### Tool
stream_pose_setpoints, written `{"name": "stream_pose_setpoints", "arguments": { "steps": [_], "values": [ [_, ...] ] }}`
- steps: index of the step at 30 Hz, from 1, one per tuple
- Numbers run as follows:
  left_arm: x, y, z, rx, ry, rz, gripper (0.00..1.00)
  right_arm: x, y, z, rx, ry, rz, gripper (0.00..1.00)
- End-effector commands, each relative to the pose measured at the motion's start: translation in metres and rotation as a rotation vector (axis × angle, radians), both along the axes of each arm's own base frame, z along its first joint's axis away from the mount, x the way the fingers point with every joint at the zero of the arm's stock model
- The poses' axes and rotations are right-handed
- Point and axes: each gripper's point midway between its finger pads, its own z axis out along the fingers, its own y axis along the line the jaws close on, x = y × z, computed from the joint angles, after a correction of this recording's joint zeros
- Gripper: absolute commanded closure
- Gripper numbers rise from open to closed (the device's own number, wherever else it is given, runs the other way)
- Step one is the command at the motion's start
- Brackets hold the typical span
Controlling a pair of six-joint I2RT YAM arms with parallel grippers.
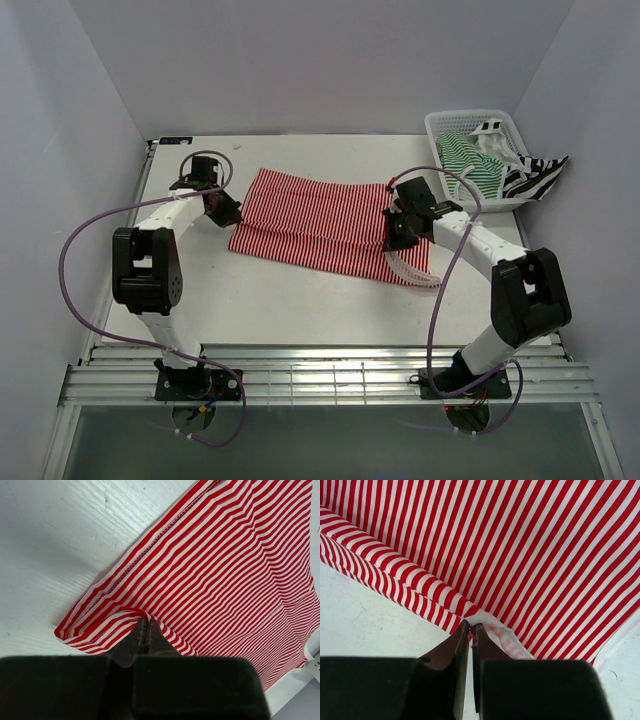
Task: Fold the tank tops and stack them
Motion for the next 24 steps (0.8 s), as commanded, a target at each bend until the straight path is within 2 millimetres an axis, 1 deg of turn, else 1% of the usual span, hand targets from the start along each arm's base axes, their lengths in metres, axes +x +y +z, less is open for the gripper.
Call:
{"name": "stream_pose_setpoints", "arguments": {
  "steps": [1, 7, 12, 13, 15, 16, 17, 18, 19, 21, 22, 23, 24],
  "values": [
    [0.018, 0.005, 0.017, 0.037, -0.069, 0.005, 1.00, 0.017, 0.001, 0.009, 0.002, -0.040, -0.002, 0.92],
    [0.025, 0.000, 0.010, 0.034, -0.061, -0.016, 1.00, 0.020, 0.002, -0.002, -0.006, -0.011, 0.005, 0.92],
    [0.027, -0.001, -0.006, 0.045, -0.028, -0.017, 1.00, 0.032, 0.000, -0.012, -0.027, -0.009, -0.013, 0.92],
    [0.025, -0.001, -0.012, 0.045, -0.011, -0.015, 1.00, 0.036, 0.001, -0.016, -0.031, -0.006, -0.014, 0.92],
    [0.026, 0.008, -0.017, 0.085, -0.003, 0.012, 0.95, 0.041, -0.002, -0.018, -0.051, -0.010, -0.023, 0.92],
    [0.026, 0.009, -0.018, 0.092, 0.002, 0.019, 0.85, 0.042, -0.002, -0.020, -0.058, -0.005, -0.022, 0.91],
    [0.026, 0.011, -0.019, 0.100, 0.004, 0.025, 0.78, 0.045, -0.002, -0.023, -0.065, -0.001, -0.022, 0.88],
    [0.027, 0.013, -0.018, 0.111, 0.002, 0.032, 0.72, 0.047, -0.003, -0.024, -0.070, -0.002, -0.022, 0.83],
    [0.029, 0.013, -0.015, 0.114, -0.005, 0.030, 0.53, 0.047, -0.002, -0.025, -0.074, 0.004, -0.018, 0.78],
    [0.032, 0.012, -0.010, 0.112, -0.017, 0.024, 0.26, 0.050, -0.003, -0.021, -0.078, -0.001, -0.016, 0.66],
    [0.034, 0.010, -0.005, 0.103, -0.027, 0.014, 0.14, 0.049, -0.002, -0.017, -0.078, -0.003, -0.013, 0.62],
    [0.039, 0.008, 0.004, 0.097, -0.053, 0.006, 0.02, 0.047, -0.005, -0.014, -0.083, 0.008, -0.016, 0.58],
    [0.041, 0.004, 0.009, 0.094, -0.066, -0.005, 0.02, 0.048, -0.004, -0.008, -0.083, -0.002, -0.013, 0.48]
  ]
}}
